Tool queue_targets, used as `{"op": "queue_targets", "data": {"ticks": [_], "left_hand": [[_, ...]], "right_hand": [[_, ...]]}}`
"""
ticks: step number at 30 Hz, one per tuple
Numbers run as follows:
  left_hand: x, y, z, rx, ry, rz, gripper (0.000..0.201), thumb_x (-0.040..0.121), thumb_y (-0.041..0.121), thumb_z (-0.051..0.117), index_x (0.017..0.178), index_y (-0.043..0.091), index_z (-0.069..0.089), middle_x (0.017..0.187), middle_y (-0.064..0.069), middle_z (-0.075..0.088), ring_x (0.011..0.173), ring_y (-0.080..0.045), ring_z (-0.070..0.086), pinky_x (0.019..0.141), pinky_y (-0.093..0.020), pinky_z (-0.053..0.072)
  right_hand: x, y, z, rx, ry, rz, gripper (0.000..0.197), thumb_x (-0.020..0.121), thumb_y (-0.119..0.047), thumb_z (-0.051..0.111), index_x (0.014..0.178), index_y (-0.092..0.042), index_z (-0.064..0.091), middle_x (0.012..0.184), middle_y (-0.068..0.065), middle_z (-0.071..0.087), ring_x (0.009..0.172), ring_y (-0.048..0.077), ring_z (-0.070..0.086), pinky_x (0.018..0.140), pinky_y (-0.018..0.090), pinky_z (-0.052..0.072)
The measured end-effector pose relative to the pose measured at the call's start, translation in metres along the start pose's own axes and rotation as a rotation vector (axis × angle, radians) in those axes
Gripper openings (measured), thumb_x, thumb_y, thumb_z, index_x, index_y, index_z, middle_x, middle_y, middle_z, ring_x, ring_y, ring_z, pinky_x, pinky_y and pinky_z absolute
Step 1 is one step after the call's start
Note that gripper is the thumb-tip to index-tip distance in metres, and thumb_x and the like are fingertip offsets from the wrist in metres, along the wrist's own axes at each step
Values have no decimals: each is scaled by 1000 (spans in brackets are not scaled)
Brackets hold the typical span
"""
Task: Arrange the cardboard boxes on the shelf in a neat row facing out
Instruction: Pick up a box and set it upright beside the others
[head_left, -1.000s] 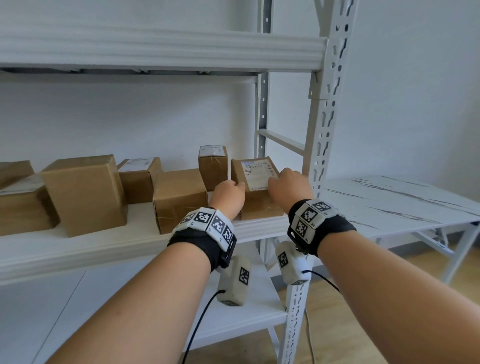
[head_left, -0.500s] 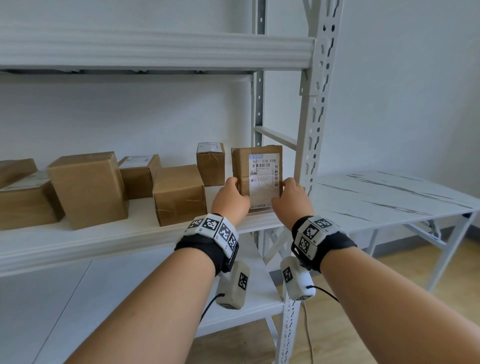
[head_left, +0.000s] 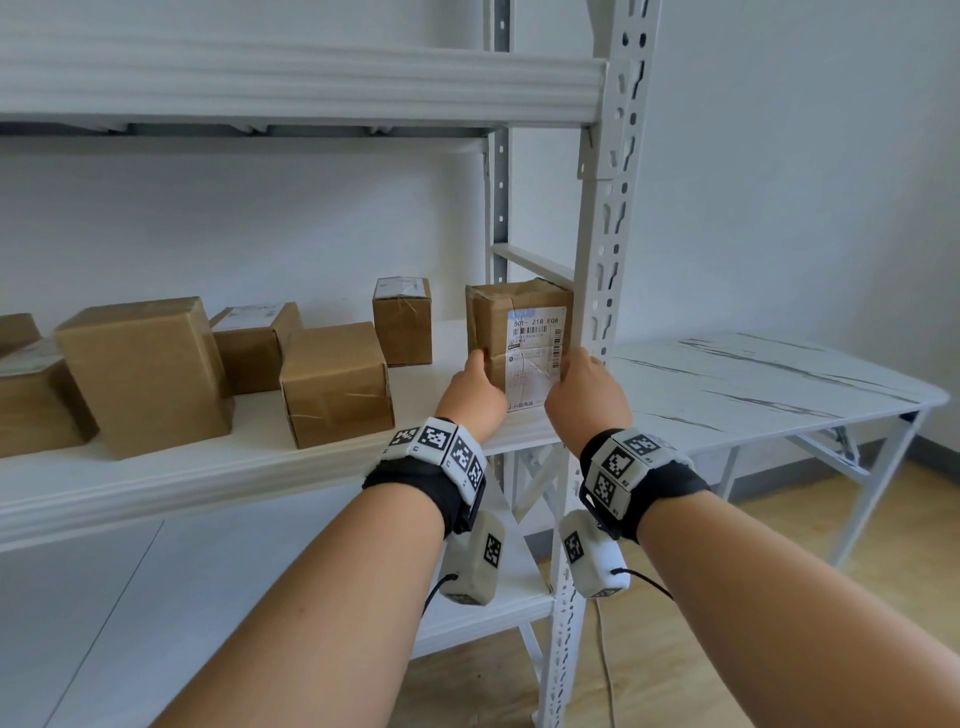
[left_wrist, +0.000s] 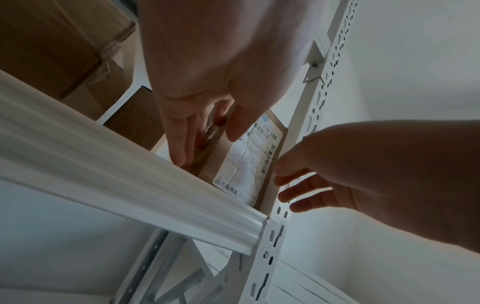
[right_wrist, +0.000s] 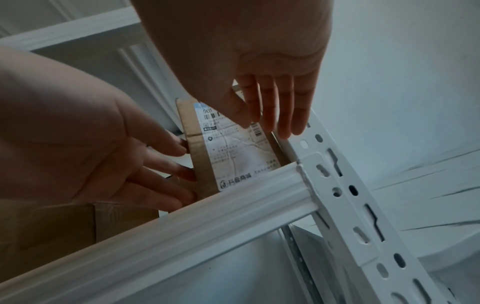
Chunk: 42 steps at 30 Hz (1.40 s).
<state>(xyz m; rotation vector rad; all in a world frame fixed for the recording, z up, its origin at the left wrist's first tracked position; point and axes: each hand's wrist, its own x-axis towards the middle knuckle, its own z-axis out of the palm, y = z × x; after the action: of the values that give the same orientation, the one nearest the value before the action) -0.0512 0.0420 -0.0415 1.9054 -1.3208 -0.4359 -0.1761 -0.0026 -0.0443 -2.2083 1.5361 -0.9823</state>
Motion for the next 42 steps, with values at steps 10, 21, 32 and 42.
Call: {"op": "queue_targets", "data": {"ticks": [10, 21, 32, 42], "left_hand": [[-30, 11, -57, 203, 410, 271, 40, 94, 0, 43, 128, 15, 58, 128, -3, 58, 117, -21, 56, 98, -36, 49], [-29, -63, -119, 597, 276, 188, 41, 103, 33, 35, 141, 26, 48, 144, -3, 48, 133, -24, 43, 112, -40, 30], [4, -86, -148, 517, 241, 45, 37, 98, 45, 37, 117, 29, 63, 115, -6, 61, 111, -27, 55, 101, -50, 39], [42, -108, -166, 447, 146, 12, 41, 98, 47, 40, 131, 33, 59, 136, -7, 54, 128, -26, 46, 107, -45, 37]], "right_hand": [[-4, -21, -2, 43, 27, -120, 32, 88, -6, 39, 115, -13, 56, 113, 5, 62, 91, 22, 55, 78, 31, 45], [-17, -101, 35, 110, -36, -310, 32, 92, -7, 41, 120, -11, 55, 118, 9, 59, 99, 27, 59, 77, 31, 47], [35, -164, 61, -34, -110, -350, 38, 88, -11, 45, 125, -13, 51, 125, 12, 47, 114, 31, 47, 82, 37, 43], [107, -191, 98, -198, -168, -290, 50, 89, -22, 48, 138, -27, 41, 139, 9, 38, 126, 31, 37, 98, 45, 41]]}}
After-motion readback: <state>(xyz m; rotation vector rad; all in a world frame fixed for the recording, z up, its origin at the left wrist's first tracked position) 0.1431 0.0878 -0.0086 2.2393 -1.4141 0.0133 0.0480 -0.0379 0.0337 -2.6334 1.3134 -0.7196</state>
